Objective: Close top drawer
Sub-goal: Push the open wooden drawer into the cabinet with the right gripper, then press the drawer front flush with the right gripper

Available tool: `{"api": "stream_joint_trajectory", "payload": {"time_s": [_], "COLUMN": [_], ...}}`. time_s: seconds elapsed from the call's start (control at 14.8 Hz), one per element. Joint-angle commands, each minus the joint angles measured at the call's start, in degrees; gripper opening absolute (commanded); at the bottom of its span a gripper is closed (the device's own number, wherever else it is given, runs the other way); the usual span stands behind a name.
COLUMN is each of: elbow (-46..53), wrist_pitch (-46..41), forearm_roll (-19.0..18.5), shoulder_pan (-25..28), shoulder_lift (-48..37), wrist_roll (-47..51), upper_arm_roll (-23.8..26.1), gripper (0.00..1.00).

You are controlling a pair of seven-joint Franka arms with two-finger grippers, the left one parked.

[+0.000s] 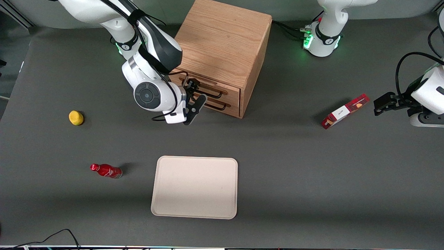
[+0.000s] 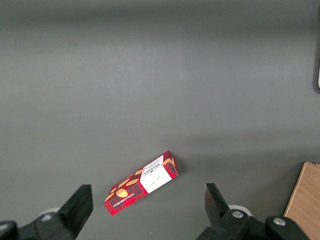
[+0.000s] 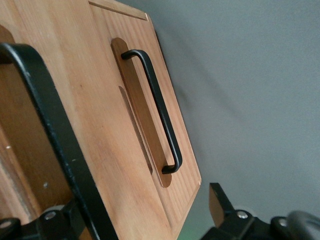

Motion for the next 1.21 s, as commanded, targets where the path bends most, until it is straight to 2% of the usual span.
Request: {"api": "stream_joint_trajectory", "payload": {"time_s": [0.0,0.81,1.15], "elbow": [-2.52,-1.12,2.49], "wrist_pitch": [0.71,0.62,-3.33], "forearm_roll": [2.22,2.31,2.39], "shoulder_pan": [-0.18,-0.88,-0.97], "shoulder_lift": [-2.41,-2.59,-2.50], "wrist_roll": [2.35,4.55,5.43], "upper_arm_roll": [1.18,2.15,1.98], "gripper": [1.00,1.00,1.00]}}
